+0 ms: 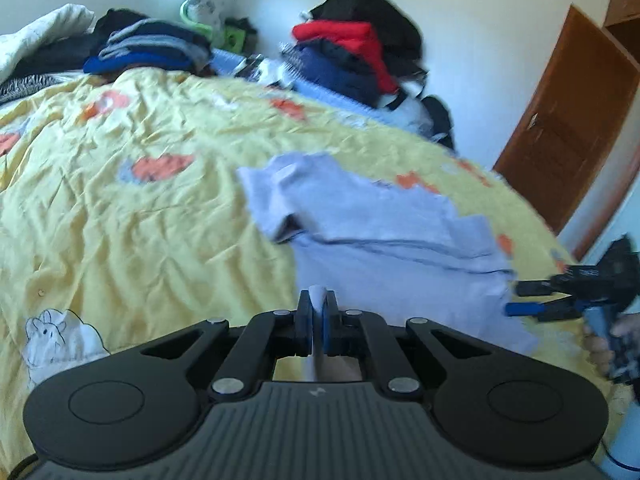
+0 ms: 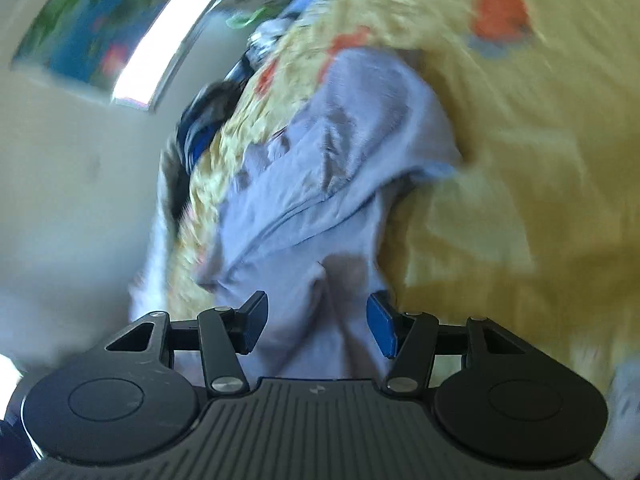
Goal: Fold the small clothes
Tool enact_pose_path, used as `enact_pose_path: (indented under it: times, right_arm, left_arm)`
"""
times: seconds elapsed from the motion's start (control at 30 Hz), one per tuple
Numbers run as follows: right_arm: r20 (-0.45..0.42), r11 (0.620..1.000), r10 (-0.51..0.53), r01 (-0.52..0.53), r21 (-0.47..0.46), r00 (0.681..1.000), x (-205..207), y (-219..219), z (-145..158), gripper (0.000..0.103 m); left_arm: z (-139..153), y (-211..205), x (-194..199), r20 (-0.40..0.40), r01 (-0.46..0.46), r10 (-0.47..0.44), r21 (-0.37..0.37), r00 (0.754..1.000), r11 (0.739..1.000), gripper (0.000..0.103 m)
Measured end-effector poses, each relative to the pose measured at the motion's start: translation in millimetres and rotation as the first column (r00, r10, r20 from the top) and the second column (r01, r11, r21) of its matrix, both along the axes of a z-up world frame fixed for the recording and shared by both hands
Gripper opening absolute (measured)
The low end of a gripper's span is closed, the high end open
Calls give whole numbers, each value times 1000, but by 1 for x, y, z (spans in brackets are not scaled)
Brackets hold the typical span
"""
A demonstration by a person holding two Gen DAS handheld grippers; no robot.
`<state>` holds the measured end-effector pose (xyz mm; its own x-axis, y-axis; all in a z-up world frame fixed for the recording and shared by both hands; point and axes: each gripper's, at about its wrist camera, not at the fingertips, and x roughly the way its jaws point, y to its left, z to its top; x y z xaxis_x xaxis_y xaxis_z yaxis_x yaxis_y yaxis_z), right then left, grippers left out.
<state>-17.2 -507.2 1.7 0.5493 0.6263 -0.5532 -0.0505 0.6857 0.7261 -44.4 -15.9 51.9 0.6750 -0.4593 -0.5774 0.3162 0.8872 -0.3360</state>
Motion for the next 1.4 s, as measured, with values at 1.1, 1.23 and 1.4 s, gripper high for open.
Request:
enact_pose_path:
  times: [1.1,1.23,1.4]
  right_arm:
    - [67,856,457,-418,-303,887,42,47,19,62]
    - [11,856,482,-468,-219,876,38,47,19,62]
    - [-47,833,515,-513,-207,856,27,37,24,62]
  left_arm:
    - [-56,36,-3,-327,-184,71,-326,942,927,9]
    - [-53,31,4,-330,-184,69,-332,941,925,10]
    - [-49,33,0,-312,-165,66,-303,948,938,10]
